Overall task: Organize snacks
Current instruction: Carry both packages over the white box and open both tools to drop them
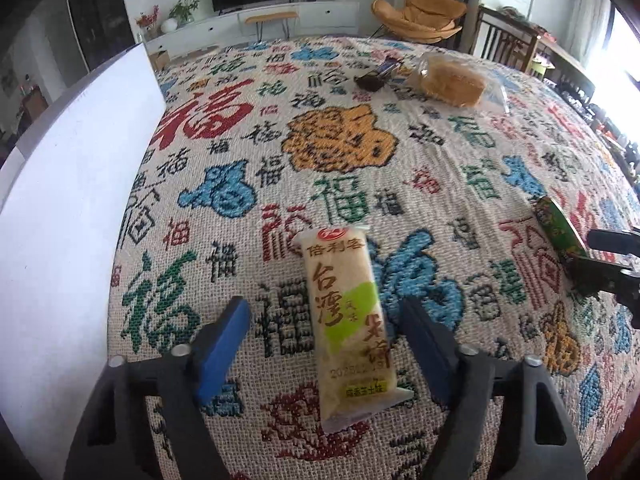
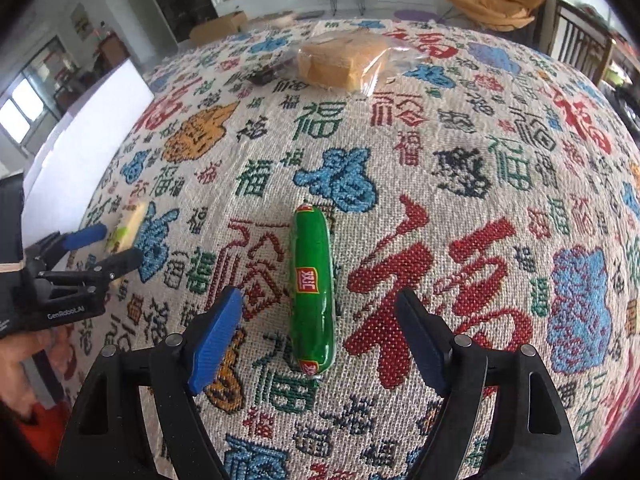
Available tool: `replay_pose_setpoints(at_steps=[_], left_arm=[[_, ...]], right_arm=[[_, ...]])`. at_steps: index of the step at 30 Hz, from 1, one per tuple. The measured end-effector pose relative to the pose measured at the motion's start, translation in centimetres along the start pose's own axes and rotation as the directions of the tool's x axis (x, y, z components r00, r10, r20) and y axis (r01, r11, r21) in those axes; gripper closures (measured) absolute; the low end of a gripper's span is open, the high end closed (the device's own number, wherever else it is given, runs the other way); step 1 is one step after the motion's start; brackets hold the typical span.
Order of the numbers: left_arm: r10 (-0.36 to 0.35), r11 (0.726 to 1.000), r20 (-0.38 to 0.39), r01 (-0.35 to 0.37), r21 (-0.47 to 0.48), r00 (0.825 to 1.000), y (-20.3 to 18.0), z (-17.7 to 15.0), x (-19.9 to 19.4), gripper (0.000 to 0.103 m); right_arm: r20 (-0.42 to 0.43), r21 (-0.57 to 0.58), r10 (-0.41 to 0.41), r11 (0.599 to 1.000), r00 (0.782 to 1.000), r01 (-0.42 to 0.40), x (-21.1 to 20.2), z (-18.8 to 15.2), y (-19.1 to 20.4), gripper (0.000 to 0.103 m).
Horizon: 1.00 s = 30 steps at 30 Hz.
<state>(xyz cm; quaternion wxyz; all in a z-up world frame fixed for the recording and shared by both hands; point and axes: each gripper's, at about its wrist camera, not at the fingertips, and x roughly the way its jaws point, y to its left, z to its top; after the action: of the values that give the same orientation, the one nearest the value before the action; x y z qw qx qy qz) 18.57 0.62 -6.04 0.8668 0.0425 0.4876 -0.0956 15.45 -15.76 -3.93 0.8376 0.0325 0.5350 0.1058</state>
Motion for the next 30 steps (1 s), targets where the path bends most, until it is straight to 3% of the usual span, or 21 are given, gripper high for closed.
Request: replay_pose_setpoints(at_steps=[1, 2, 3, 4, 7, 10, 14, 17, 21, 22, 23, 24, 25, 26, 28, 30], left_arm=[[0.004, 1.0, 0.012, -0.004, 0.002, 1.0, 0.0, -0.1, -0.3, 0.072], [-0.003, 1.0, 0.009, 0.003, -0.006, 1.0, 0.1, -0.1, -0.5, 0.074], [-0.036, 0.999, 0.013, 0.036, -0.029, 0.999, 0.5, -0.2, -0.9, 0.074], [-0.07, 0.996, 0.025, 0.071, -0.058, 0.997, 0.8, -0.4, -1.5, 0.074], [-0.162, 0.975, 0.096, 0.174, -0.136, 0.982, 2.0, -1.1, -5.0, 0.074], [-0.271, 0.936, 0.189, 0.304, -0.176, 0.944, 3.2, -1.4, -10.0, 0.074], [-0.315, 0.901, 0.31, 0.385, -0.199, 0.897, 6.8, -1.4, -17.5, 0.074], [-0.224, 0.919, 0.398, 0.329, -0.219, 0.89, 10.9, -2.5, -23.0, 0.074], [0.01, 0.935, 0.415, 0.138, -0.325, 0.91, 17.5, -4.8, -26.6, 0.074], [0.077, 0.927, 0.397, 0.08, -0.366, 0.915, 19.3, -5.4, -26.6, 0.074], [0.147, 0.912, 0.368, 0.018, -0.41, 0.918, 21.0, -6.0, -26.2, 0.065], [0.203, 0.894, 0.333, -0.035, -0.447, 0.921, 22.5, -6.5, -25.6, 0.037], [0.253, 0.871, 0.293, -0.085, -0.484, 0.922, 24.0, -7.1, -24.7, 0.02], [0.303, 0.84, 0.252, -0.133, -0.527, 0.919, 25.3, -8.0, -23.8, 0.003], [0.364, 0.788, 0.202, -0.185, -0.587, 0.909, 27.0, -10.0, -22.5, 0.003], [0.378, 0.757, 0.18, -0.191, -0.625, 0.908, 27.5, -11.5, -21.7, 0.003]], right_arm=[[-0.013, -0.022, -0.013, 1.0, 1.0, 0.013, 0.3, 0.2, 0.4, 0.034], [-0.026, -0.043, -0.021, 0.999, 0.999, 0.02, 0.6, 0.4, 0.8, 0.061], [-0.049, -0.054, -0.026, 0.998, 0.998, 0.023, 1.0, 0.5, 1.0, 0.074], [-0.055, -0.052, -0.04, 0.998, 0.998, 0.037, 1.1, 0.5, 1.1, 0.078], [-0.006, 0.002, -0.012, 1.0, 1.0, 0.013, -0.6, 0.4, 1.0, 0.079], [0.07, 0.044, 0.089, 0.995, 0.994, -0.092, -3.6, 0.2, 2.5, 0.079], [0.175, 0.019, 0.252, 0.966, 0.952, -0.259, -8.1, 2.2, 8.2, 0.079], [0.231, -0.061, 0.373, 0.927, 0.899, -0.369, -11.1, 4.0, 14.6, 0.079], [0.227, -0.186, 0.493, 0.868, 0.84, -0.46, -12.7, 5.4, 23.5, 0.079], [0.221, -0.209, 0.503, 0.861, 0.836, -0.463, -12.5, 5.7, 25.4, 0.078], [0.216, -0.227, 0.511, 0.855, 0.832, -0.466, -12.0, 5.7, 27.2, 0.078], [0.208, -0.238, 0.521, 0.848, 0.828, -0.474, -11.3, 5.8, 28.8, 0.077], [0.198, -0.245, 0.526, 0.844, 0.827, -0.477, -10.5, 5.7, 30.0, 0.074], [0.187, -0.248, 0.515, 0.848, 0.836, -0.467, -9.6, 5.4, 31.0, 0.055], [0.183, -0.248, 0.471, 0.872, 0.863, -0.423, -8.6, 4.8, 31.7, 0.029], [0.219, -0.273, 0.427, 0.89, 0.878, -0.365, -8.1, 3.4, 30.5, 0.03]])
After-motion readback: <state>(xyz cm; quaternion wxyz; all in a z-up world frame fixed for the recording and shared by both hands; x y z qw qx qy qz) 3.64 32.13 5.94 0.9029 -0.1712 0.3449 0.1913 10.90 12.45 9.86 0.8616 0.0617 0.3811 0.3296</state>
